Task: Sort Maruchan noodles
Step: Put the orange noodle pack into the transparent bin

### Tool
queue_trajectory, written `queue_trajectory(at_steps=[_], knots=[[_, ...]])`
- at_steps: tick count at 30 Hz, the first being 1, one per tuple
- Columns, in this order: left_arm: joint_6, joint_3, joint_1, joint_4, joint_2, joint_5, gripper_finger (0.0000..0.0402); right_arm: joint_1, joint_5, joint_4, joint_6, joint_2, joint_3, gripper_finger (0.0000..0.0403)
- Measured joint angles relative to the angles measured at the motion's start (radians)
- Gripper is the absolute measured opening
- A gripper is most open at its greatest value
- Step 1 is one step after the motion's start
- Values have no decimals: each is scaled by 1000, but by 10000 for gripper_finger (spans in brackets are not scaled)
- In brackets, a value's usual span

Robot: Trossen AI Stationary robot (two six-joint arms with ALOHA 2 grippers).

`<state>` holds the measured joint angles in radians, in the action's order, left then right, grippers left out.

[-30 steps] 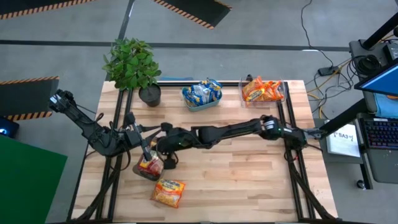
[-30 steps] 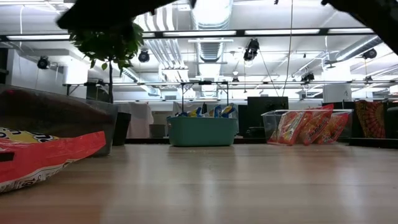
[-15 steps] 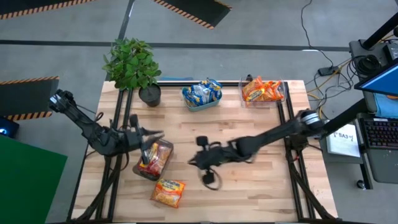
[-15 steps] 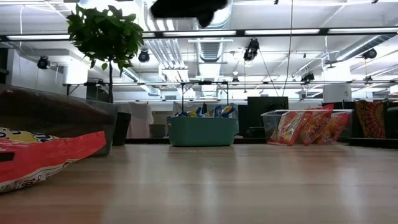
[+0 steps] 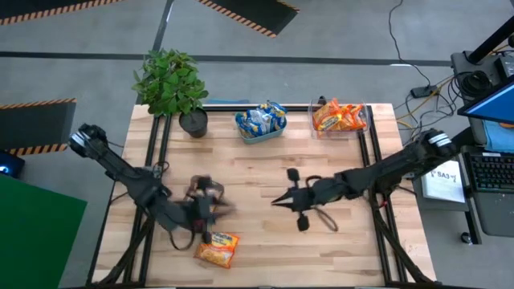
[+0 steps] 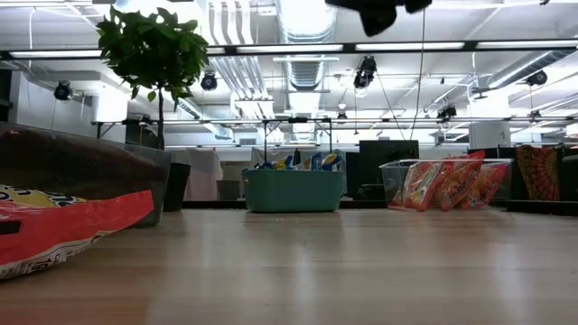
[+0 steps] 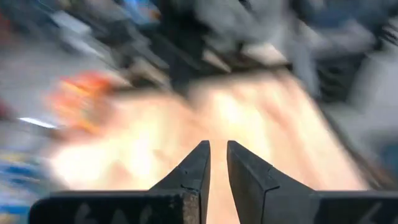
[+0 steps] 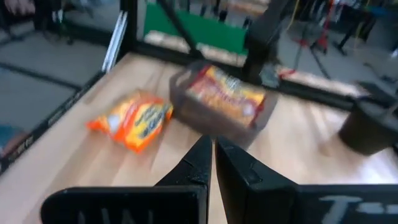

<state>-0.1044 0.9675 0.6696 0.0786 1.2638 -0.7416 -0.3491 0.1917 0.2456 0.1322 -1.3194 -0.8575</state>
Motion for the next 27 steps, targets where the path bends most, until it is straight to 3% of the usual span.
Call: queue_trajectory(at_steps=[4, 8, 11, 15, 19, 27], knots=[[-254, 183, -14, 352, 146, 337, 37, -3, -6, 43, -8, 100, 46, 12], [-445, 348, -11, 707, 336, 506, 37, -6, -6, 59, -27, 142, 79, 12], [-483, 456, -4, 844, 471, 633, 37, -11, -6, 94, -27, 149, 79, 12], [-424, 570, -2, 895, 622, 767, 37, -13, -8, 136, -17, 137, 79, 12], [-347, 641, -6, 890, 694, 785, 37, -14, -9, 141, -19, 139, 79, 12], [-314, 615, -39, 819, 745, 914, 37, -16, -12, 125, -36, 140, 79, 12]])
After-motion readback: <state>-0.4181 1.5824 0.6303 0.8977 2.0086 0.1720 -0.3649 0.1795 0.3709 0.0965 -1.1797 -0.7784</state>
